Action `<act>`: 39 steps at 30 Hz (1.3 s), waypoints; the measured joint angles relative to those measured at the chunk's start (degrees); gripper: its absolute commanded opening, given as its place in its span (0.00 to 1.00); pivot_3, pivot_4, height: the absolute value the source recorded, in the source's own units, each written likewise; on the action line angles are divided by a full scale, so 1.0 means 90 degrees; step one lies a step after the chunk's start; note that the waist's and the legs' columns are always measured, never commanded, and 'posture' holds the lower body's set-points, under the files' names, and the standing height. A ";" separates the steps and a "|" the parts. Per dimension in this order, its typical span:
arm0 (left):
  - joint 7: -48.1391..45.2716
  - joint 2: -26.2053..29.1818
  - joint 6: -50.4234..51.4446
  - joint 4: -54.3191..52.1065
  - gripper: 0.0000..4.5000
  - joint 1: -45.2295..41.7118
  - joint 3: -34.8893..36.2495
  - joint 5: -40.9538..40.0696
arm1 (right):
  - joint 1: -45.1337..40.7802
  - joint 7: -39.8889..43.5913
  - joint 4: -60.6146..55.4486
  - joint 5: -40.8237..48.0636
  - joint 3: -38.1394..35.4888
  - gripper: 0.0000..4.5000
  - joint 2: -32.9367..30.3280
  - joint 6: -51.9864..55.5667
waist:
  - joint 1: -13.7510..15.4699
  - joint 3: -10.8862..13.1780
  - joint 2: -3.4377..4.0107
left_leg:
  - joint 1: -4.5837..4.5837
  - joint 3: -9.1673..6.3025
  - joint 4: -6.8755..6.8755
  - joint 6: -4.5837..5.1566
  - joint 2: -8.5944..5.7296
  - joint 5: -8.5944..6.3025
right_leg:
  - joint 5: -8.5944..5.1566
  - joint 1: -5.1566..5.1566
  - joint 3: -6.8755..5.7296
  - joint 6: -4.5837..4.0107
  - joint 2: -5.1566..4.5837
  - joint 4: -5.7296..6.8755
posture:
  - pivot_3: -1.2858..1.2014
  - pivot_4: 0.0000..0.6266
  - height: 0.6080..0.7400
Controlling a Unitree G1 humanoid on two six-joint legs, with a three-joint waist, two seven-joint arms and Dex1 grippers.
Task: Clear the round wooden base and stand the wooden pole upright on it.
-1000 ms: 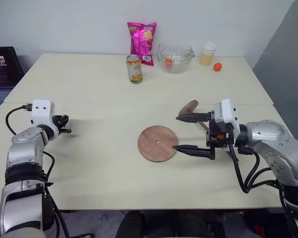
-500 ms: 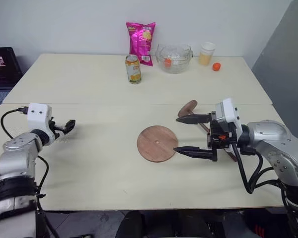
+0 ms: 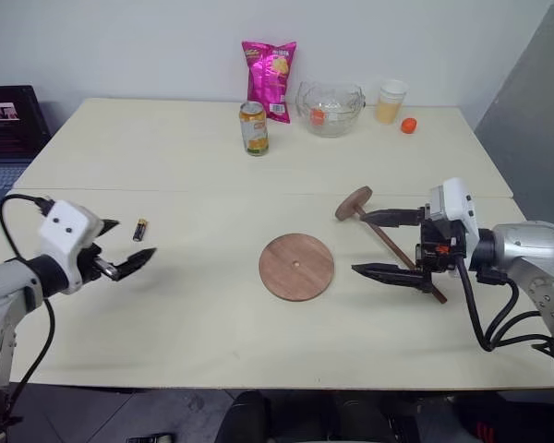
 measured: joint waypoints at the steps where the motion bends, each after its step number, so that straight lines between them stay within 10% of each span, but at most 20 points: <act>1: -0.0196 0.0110 0.0001 -0.0312 1.00 0.0105 -0.0194 -0.0024 | 0.0076 0.0033 0.0060 -0.0008 -0.0039 1.00 -0.0157 0.0019 | -0.0002 0.0000 0.0001 | 0.0000 0.0004 0.0000 0.0000 -0.0001 0.0000 | 0.0000 0.0001 0.0005 0.0000 0.0000 -0.0003 | 0.52 0.24 1.00; 20: -0.0642 -0.0067 0.0013 -0.1566 1.00 -0.1217 -0.2075 -0.0018 | -0.1453 -0.2414 0.1449 -0.1190 0.1113 1.00 0.0453 0.2834 | -0.0056 0.0009 0.0010 | -0.0004 0.0004 -0.0001 0.0001 -0.0001 0.0001 | -0.0002 -0.0004 0.0007 -0.0001 0.0017 0.0005 | 0.52 0.24 1.00; 39: -0.0256 -0.1476 0.0022 -0.1681 1.00 -0.2480 -0.3408 0.0259 | -0.3821 -0.0737 0.4685 -0.2301 0.3550 1.00 0.0531 0.3691 | -0.0067 0.0010 0.0012 | -0.0006 0.0003 0.0004 0.0003 0.0000 0.0001 | -0.0001 -0.0006 0.0007 -0.0002 0.0021 0.0008 | 0.52 0.24 1.00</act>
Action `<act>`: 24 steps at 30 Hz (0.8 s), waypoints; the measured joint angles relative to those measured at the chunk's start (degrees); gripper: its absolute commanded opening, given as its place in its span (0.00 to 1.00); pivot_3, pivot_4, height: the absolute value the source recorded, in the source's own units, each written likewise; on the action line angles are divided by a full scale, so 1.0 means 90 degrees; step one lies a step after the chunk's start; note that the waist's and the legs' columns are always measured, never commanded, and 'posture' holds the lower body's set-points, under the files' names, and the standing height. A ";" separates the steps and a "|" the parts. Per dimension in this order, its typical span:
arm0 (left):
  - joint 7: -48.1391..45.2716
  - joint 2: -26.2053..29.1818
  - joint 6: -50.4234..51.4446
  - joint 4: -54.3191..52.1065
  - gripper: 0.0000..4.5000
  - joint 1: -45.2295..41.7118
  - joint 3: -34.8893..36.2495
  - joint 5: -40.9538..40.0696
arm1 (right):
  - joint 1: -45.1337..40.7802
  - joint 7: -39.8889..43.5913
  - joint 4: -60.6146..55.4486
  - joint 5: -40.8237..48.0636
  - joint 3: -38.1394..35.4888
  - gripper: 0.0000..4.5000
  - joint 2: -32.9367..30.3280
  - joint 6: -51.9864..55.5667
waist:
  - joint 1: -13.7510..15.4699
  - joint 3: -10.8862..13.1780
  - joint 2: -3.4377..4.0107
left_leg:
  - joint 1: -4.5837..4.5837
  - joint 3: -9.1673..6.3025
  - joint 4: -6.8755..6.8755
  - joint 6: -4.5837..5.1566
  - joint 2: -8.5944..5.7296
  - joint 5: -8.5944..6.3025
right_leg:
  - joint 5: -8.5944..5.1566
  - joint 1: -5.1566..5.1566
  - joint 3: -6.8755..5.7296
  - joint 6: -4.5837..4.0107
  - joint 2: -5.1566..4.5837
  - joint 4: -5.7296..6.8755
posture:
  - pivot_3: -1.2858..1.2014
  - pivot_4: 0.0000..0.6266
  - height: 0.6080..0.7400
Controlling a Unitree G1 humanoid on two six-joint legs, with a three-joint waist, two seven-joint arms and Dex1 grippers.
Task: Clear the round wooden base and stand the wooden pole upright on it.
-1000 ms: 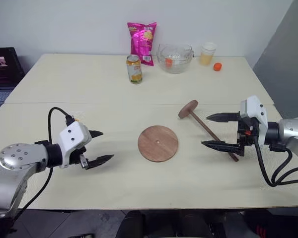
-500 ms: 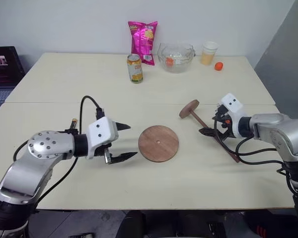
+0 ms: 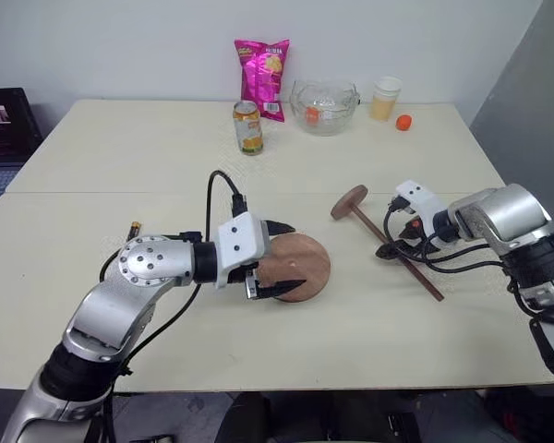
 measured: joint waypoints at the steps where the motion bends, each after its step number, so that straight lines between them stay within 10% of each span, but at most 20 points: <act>1: 0.0014 -0.0079 -0.0032 0.0011 1.00 -0.0004 -0.0002 0.0029 | -0.0091 0.0145 0.0197 -0.0104 0.0137 1.00 0.0006 -0.0038 | 0.0001 0.0000 0.0000 | 0.0000 0.0001 0.0000 0.0000 -0.0001 0.0000 | 0.0000 0.0000 0.0001 0.0000 -0.0001 0.0000 | 0.52 0.24 1.00; 7: 0.0039 -0.0288 -0.0176 0.0063 1.00 0.0017 -0.0060 0.0094 | -0.0251 0.0601 0.0751 -0.0406 0.0413 0.86 0.0125 -0.0167 | -0.0005 0.0000 0.0001 | 0.0001 0.0002 0.0002 -0.0001 0.0000 0.0000 | 0.0000 0.0000 0.0002 0.0000 -0.0001 0.0001 | 0.52 0.24 1.00; 24: 0.0142 -0.0530 -0.0416 0.0109 1.00 0.0220 -0.0190 0.0239 | -0.0462 0.1093 0.1200 -0.0598 0.0349 0.05 0.0454 0.0276 | 0.0000 0.0000 0.0002 | 0.0000 0.0000 0.0002 -0.0001 -0.0001 0.0000 | 0.0001 0.0000 0.0001 0.0000 -0.0002 0.0002 | 0.52 0.24 1.00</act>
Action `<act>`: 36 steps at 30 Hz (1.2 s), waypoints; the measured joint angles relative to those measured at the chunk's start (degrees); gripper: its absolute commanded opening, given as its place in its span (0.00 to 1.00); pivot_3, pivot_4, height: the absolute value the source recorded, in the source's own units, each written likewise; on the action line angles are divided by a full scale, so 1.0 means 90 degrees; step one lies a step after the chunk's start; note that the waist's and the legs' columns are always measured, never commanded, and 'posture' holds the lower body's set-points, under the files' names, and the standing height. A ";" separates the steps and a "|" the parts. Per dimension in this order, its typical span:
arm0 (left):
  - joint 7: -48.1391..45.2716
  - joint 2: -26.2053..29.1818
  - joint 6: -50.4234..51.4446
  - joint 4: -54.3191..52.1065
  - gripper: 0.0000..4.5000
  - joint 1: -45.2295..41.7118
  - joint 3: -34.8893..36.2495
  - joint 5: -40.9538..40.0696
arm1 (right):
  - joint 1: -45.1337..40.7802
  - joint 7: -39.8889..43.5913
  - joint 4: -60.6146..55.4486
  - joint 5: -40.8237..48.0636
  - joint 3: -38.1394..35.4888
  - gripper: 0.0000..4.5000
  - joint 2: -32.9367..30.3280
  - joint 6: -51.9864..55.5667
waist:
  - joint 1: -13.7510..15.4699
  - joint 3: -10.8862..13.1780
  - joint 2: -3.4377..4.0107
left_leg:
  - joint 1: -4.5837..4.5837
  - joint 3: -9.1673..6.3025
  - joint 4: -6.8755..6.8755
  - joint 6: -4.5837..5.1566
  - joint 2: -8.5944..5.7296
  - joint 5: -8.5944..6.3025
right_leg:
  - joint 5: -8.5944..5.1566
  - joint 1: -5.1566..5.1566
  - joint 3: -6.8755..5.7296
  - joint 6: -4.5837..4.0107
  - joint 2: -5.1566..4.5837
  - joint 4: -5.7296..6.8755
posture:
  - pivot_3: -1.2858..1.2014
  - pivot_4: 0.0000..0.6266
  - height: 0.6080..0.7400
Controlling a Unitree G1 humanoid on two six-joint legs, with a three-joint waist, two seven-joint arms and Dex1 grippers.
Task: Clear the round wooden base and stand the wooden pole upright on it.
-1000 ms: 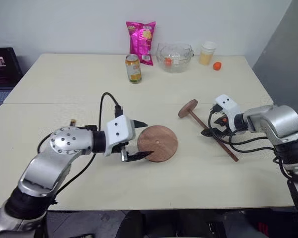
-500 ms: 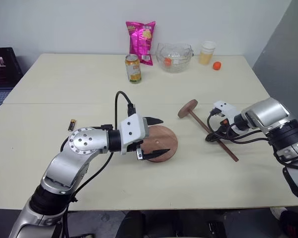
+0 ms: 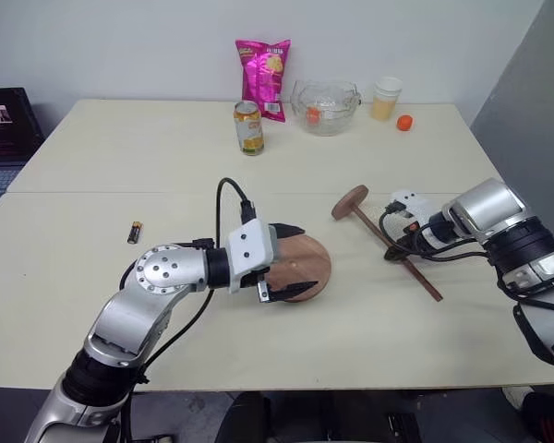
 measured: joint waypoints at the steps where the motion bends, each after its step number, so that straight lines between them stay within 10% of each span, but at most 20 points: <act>1: 0.0002 -0.0061 -0.0005 0.0010 1.00 0.0003 0.0000 -0.0012 | -0.0005 0.0016 -0.0001 0.0015 -0.0038 0.05 0.0003 0.0048 | 0.0001 0.0000 0.0000 | 0.0000 0.0000 0.0000 0.0000 0.0000 0.0000 | 0.0000 0.0000 0.0000 0.0000 0.0000 0.0000 | 0.52 0.24 1.00; 22: -0.0223 0.0576 -0.0061 0.0090 1.00 0.0797 0.0731 -0.0341 | 0.0345 -0.0201 -0.1590 0.0981 -0.2066 0.05 0.0170 -0.0210 | -0.0003 0.0002 0.0004 | -0.0001 -0.0007 -0.0003 0.0000 0.0004 0.0000 | 0.0000 -0.0002 -0.0006 0.0000 0.0003 -0.0002 | 0.52 0.24 1.00; 36: -0.0058 0.0892 -0.0043 0.0039 1.00 0.1873 0.2129 -0.0737 | 0.3191 -0.1700 -0.5250 0.1698 -0.3985 0.05 0.2497 -0.3500 | -0.0017 0.0005 0.0009 | 0.0009 -0.0002 -0.0006 0.0000 0.0003 0.0000 | 0.0000 0.0001 0.0002 0.0003 0.0002 0.0005 | 0.52 0.24 1.00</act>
